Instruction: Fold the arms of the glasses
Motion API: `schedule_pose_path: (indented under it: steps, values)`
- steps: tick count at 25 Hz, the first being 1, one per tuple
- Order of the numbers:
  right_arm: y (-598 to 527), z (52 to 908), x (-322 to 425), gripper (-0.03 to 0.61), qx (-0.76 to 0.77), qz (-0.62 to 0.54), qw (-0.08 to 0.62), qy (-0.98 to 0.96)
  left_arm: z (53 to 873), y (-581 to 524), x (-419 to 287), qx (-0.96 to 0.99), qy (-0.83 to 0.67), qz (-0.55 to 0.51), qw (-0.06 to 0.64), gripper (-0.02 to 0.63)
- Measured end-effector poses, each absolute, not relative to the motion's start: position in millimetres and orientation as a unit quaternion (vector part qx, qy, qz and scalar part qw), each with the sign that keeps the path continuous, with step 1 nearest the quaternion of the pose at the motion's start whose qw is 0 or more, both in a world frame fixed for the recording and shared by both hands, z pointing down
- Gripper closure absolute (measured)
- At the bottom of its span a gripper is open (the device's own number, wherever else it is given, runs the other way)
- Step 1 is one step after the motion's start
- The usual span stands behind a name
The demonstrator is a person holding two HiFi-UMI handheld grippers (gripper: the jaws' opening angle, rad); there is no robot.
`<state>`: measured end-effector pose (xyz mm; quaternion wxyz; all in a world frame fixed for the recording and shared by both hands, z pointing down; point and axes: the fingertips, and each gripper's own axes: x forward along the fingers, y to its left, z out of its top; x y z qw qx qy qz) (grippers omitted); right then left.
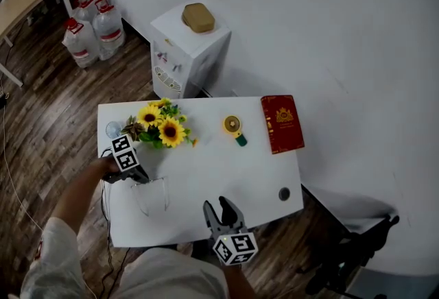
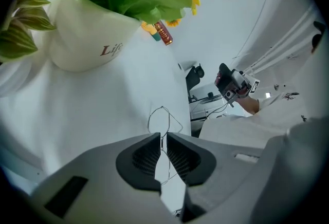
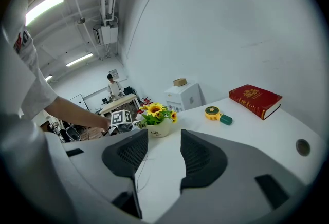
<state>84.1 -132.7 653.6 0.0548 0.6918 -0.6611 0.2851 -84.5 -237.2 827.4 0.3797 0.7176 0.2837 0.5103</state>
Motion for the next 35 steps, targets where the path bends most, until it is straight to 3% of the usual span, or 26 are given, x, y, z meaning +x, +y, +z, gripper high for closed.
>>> schedule_pose_path:
  steps: [15,29,35]
  values:
    - [-140,659,105,0.403,0.679,0.292,0.039,-0.672,824,-233,-78,0.712,0.265,0.505,0.409,0.603]
    - [-175,656,85,0.416,0.571,0.311,0.034,-0.759,765,-235,-80,0.783,0.108,0.297,0.535,0.607]
    - [-167,652,67,0.445,0.474,0.354,0.032,-0.806,721,-215,-80,0.803,0.075,0.236,0.543,0.606]
